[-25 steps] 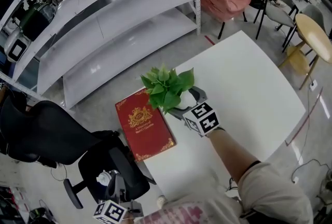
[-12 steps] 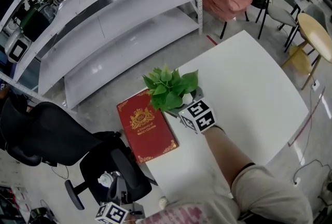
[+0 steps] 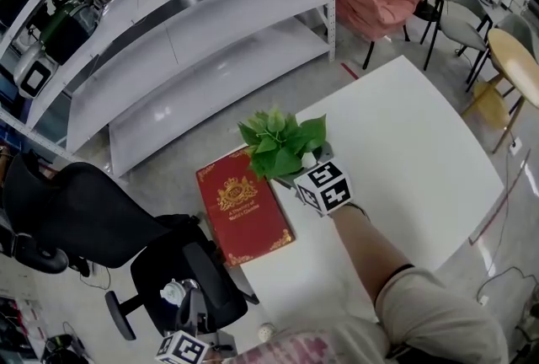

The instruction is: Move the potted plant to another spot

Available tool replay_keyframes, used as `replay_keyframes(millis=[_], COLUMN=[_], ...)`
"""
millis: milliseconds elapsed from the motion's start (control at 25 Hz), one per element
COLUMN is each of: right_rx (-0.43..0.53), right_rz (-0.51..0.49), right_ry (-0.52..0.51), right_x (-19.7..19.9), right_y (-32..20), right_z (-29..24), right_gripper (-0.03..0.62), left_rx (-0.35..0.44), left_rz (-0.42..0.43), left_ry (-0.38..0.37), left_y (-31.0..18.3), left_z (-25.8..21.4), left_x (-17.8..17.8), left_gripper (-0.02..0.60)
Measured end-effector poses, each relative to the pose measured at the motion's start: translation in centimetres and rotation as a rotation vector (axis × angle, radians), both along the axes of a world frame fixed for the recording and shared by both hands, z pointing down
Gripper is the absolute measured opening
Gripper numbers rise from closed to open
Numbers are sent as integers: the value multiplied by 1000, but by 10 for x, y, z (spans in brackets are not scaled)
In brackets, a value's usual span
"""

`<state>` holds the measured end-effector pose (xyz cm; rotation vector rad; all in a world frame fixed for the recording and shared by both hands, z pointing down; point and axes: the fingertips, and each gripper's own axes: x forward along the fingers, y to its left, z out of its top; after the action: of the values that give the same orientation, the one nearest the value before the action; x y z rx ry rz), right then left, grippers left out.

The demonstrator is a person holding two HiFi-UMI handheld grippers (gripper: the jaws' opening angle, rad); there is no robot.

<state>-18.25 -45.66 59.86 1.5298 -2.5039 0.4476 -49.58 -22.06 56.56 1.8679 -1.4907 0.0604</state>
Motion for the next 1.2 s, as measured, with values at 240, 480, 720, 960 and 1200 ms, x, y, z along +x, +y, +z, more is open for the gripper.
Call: replay_keyframes(millis=[240,480,720,960,1200], right_rx=[-16,-54,-95,-106,-95], right_rz=[30,71,131,198,287], right_ry=[1,-24,-47,-42,-49], right_x=[1,5,17,34,34], right_y=[2,17,55,115,203], right_z=[1,-1,-2,-9,-33], right_gripper=[506,500,495,494,494], left_rx=[16,47,56,86,132], left_rz=[-1,4,33,144,301], left_ry=[-6,-8,9,56,147], left_y=[3,9,21,21,23], left_z=[-5,-16,-21,-21,-31], left_x=[-7,-10,-9,12,46], left_gripper=[2,2,2,2,2])
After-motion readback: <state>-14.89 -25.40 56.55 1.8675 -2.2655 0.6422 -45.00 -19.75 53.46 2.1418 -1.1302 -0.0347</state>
